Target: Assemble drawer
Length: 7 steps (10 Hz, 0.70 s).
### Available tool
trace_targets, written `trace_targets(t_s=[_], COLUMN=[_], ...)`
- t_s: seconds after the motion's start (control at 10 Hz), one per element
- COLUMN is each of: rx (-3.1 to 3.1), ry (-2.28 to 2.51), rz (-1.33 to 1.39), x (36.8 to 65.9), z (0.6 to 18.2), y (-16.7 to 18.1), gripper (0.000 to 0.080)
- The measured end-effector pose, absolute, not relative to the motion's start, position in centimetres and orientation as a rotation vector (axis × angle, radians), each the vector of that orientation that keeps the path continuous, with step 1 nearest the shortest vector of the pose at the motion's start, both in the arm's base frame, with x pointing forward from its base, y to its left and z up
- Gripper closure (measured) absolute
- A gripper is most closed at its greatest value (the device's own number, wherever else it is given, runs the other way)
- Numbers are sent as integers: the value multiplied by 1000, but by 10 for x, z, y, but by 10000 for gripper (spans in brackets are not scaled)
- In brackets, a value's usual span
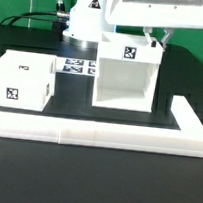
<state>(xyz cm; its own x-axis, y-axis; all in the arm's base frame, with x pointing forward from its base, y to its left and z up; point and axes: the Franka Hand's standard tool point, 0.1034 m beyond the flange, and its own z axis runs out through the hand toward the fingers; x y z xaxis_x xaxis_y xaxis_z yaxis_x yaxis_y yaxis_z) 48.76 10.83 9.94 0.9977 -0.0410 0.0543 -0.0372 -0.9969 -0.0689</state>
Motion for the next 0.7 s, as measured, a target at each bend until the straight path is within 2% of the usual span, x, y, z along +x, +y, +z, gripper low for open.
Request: trace_targets(t_s=[0.4,0.5,0.7], rx=[-3057,-3052,-3052], ry=[-149,-196,-147], rz=[-229,-269,-267], x=[548,556,555], z=[100,100,101], y=[92,90,93], gripper=[762,762,762])
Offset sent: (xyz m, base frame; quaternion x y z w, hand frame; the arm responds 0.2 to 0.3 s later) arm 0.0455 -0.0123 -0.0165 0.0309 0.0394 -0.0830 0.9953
